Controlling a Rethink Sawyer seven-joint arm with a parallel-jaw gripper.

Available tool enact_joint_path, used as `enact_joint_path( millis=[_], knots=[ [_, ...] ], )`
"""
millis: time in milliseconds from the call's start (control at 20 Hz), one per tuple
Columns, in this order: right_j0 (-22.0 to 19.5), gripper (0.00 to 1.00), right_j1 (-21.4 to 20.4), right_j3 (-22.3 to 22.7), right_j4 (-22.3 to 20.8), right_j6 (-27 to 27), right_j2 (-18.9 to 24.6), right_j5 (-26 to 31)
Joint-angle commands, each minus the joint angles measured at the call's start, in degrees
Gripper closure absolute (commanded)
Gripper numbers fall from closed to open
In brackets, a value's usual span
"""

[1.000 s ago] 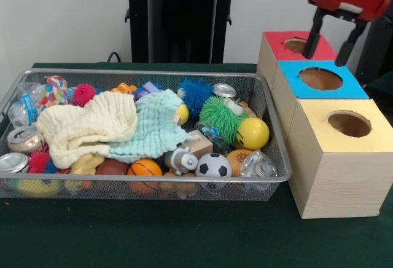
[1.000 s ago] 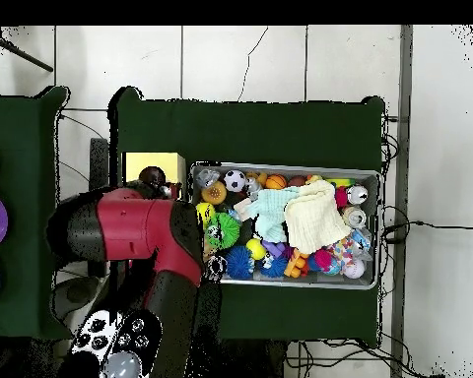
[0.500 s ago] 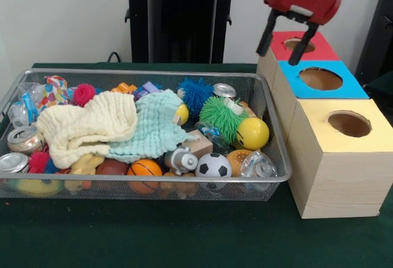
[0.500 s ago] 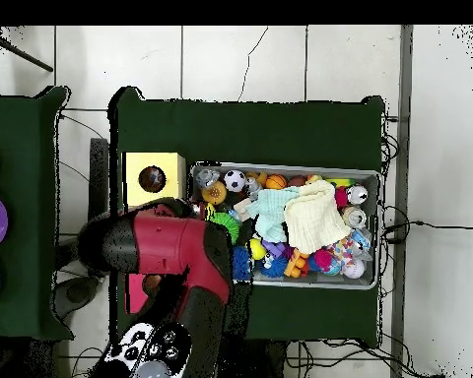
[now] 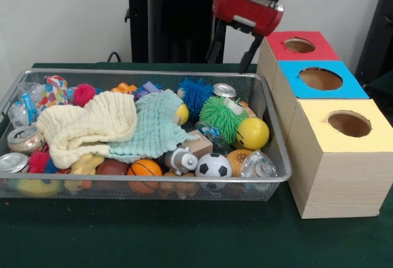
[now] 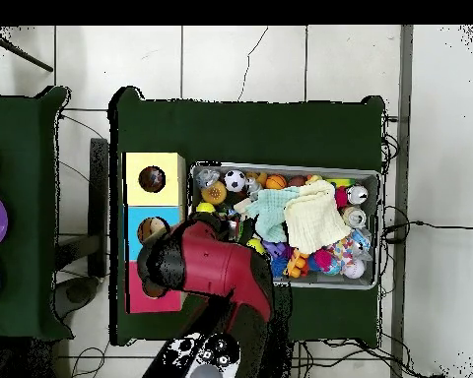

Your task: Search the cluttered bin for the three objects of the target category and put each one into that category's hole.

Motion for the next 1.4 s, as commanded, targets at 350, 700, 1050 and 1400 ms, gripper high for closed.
enact_joint_path(
  millis=[350,700,1050,1400],
  knots=[
    [-3.4,0.00,1.0,11.2,-2.5,9.4,4.4,-6.0],
    [-8.4,0.00,0.3,14.9,-4.3,7.3,7.8,-11.1],
    [-12.6,0.00,-1.1,18.5,-6.9,7.2,9.9,-13.9],
    [-16.1,0.00,0.5,18.9,-9.4,7.7,11.0,-17.7]
  ],
)
